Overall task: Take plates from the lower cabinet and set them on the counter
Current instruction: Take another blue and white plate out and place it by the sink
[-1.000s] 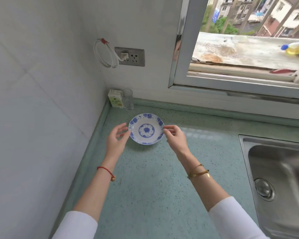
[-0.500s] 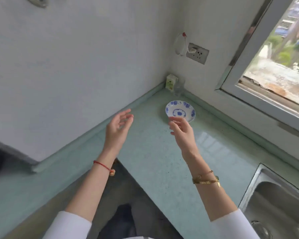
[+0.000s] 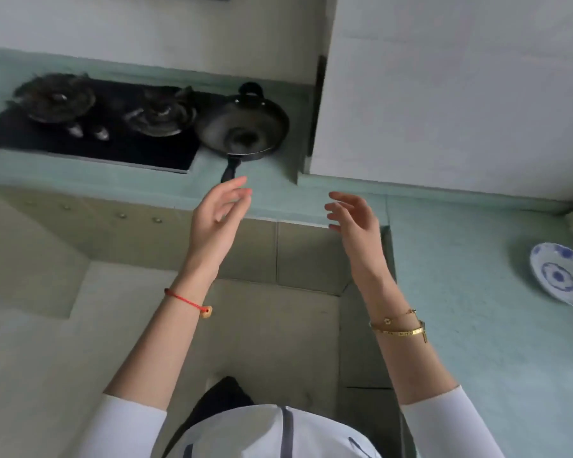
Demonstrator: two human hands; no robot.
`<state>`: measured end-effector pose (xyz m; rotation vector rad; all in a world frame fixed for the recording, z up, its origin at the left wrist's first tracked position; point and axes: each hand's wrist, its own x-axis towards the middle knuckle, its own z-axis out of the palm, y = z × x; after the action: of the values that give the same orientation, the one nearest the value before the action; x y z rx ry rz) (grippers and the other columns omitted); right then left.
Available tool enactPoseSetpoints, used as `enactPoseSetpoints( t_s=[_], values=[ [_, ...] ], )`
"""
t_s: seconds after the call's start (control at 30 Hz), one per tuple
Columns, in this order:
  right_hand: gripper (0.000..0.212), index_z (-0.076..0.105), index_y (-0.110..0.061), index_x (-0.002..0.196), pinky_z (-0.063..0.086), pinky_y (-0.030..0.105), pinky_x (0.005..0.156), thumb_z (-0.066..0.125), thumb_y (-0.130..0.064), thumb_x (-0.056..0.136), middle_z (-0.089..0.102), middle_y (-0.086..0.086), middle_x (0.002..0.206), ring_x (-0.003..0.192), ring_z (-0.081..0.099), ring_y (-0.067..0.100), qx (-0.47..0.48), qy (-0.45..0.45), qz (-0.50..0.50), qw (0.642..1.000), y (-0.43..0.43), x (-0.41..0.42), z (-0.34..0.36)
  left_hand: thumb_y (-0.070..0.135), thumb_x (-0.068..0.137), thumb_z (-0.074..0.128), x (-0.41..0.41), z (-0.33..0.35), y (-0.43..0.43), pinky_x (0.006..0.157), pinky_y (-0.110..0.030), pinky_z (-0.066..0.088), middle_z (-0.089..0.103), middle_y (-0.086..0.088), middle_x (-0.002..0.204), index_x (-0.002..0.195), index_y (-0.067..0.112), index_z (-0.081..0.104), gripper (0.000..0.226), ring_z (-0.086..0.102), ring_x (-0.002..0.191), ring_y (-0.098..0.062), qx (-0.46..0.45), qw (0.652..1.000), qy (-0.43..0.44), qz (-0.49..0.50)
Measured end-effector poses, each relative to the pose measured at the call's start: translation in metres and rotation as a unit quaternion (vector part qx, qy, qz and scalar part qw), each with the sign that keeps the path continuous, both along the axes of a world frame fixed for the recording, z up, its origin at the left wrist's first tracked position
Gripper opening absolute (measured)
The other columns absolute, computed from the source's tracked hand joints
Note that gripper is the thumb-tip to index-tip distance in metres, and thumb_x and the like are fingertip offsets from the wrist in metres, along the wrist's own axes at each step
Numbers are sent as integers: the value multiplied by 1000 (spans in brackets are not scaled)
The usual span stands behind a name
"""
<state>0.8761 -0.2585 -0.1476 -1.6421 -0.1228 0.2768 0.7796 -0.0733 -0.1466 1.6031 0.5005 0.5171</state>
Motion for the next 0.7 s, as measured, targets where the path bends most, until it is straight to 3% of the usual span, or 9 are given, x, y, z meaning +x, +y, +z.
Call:
enactPoseSetpoints(
  t_s=[0.17,0.33,0.47,0.6,0.7],
  values=[
    [21,63,-12,114,51,30,86,52,-13,96,65,5,103,97,61,16,-17,8,147,989,119,-70,-6,23,93,66,-119,-9,84,91,-27,55,73,13,108,123,25,66,30,67,111,-11,-24,989,-1,148],
    [22,62,-8,115,51,36,88,52,-9,97,65,6,104,96,59,17,-13,12,259,966,247,-165,-13,21,93,66,-253,-12,173,107,-42,49,73,6,111,118,28,68,26,65,113,-6,-23,962,10,272],
    [21,63,-10,115,51,41,93,52,-8,96,64,8,104,96,58,17,1,19,311,950,332,-238,-14,18,92,66,-341,-9,234,105,-50,49,72,-2,115,109,37,68,25,66,111,-11,-1,939,17,345],
    [22,64,-12,113,51,40,91,52,-9,95,65,15,113,100,59,19,8,17,362,932,407,-304,-11,10,94,63,-413,-7,289,106,-51,48,73,-2,113,120,21,67,29,67,107,-11,7,914,19,405],
    [20,64,-19,107,51,34,87,54,-9,94,66,9,106,97,60,17,15,8,406,914,458,-348,-7,9,94,61,-458,-5,322,104,-50,49,72,-3,116,123,16,66,30,67,99,-6,1,895,15,445]
  ],
)
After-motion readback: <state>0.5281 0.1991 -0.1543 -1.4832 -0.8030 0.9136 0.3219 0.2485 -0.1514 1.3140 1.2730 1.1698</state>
